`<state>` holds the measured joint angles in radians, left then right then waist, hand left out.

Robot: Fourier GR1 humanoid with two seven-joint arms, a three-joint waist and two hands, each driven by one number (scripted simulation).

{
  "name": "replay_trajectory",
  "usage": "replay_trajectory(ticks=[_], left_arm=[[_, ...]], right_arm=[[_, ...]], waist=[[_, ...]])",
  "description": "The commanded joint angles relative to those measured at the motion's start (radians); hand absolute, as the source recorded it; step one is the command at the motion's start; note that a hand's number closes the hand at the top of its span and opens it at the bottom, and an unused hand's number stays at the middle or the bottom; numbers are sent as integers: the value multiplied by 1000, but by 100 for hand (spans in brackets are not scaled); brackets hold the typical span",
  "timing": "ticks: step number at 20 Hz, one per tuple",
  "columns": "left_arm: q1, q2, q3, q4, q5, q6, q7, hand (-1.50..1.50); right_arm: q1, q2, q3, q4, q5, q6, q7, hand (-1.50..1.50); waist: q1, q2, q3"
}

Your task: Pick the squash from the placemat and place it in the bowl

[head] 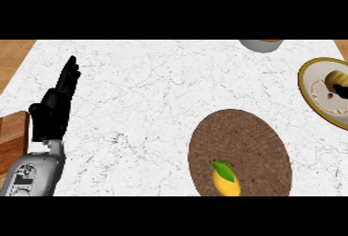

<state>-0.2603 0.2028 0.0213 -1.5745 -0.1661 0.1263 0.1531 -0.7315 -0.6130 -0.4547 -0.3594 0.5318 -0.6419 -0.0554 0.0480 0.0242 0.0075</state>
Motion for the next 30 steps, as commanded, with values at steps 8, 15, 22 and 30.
replay_trajectory(ticks=[8, 15, 22, 30], left_arm=[[56, 7, -2, -33, 5, -23, -29, 0], [26, -14, -1, -2, -29, 13, 11, 0], [91, -6, 18, -70, -14, -7, 16, 0], [52, 8, 48, -36, -35, -9, 37, 0]], right_arm=[[10, -38, -200, 60, -204, 51, -337, -150], [117, -113, -305, 65, -350, 292, -463, -150], [299, -72, -336, -37, -470, 503, -578, -150], [502, 37, -276, -354, -559, 592, -522, -150]], waist=[[3, -4, -1], [-39, -17, -5], [-56, -27, -7], [-63, -29, -9]])
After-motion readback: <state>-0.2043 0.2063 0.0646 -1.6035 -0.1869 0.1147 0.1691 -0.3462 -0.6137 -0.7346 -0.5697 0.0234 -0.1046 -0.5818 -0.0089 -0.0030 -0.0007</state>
